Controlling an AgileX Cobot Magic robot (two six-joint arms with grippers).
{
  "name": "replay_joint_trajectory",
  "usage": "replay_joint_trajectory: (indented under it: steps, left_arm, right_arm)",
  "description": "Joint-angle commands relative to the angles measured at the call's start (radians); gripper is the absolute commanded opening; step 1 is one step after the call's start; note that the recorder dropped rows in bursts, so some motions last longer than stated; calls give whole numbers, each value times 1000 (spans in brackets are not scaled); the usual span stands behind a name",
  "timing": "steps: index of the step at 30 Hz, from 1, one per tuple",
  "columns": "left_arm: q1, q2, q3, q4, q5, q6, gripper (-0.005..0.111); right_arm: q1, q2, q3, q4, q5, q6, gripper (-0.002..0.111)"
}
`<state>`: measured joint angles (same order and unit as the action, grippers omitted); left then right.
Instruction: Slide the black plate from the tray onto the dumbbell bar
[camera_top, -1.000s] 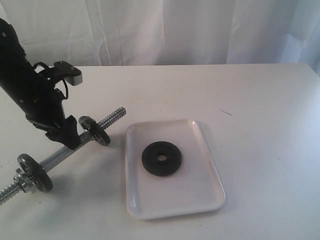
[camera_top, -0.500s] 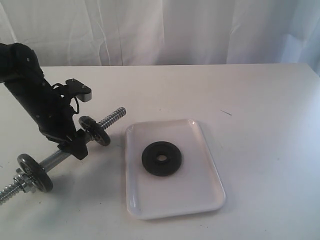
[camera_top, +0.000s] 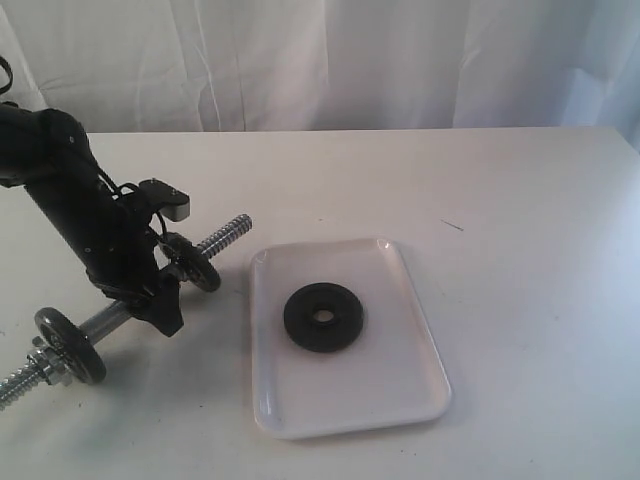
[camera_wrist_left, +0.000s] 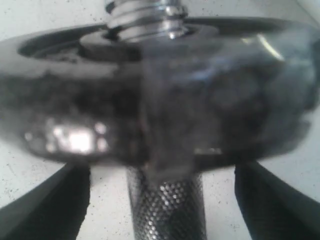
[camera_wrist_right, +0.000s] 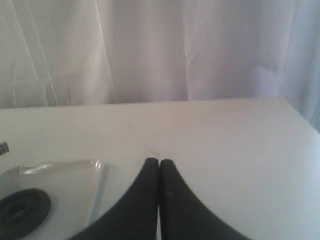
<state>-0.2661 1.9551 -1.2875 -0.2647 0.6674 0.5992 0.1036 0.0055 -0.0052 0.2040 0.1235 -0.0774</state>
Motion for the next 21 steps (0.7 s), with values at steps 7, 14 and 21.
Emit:
replay_joint_trajectory:
  steps: [7, 14, 21]
  left_arm:
    - [-5, 11, -5, -41, 14, -1, 55]
    - [-5, 11, -5, -64, 7, 2, 0]
    - [-5, -28, -3, -194, -20, 98, 0]
  right_arm:
    - [-5, -5, 5, 4, -107, 209, 0]
    - [-5, -5, 5, 5, -101, 378, 0]
    - [-5, -5, 5, 6, -115, 654, 0]
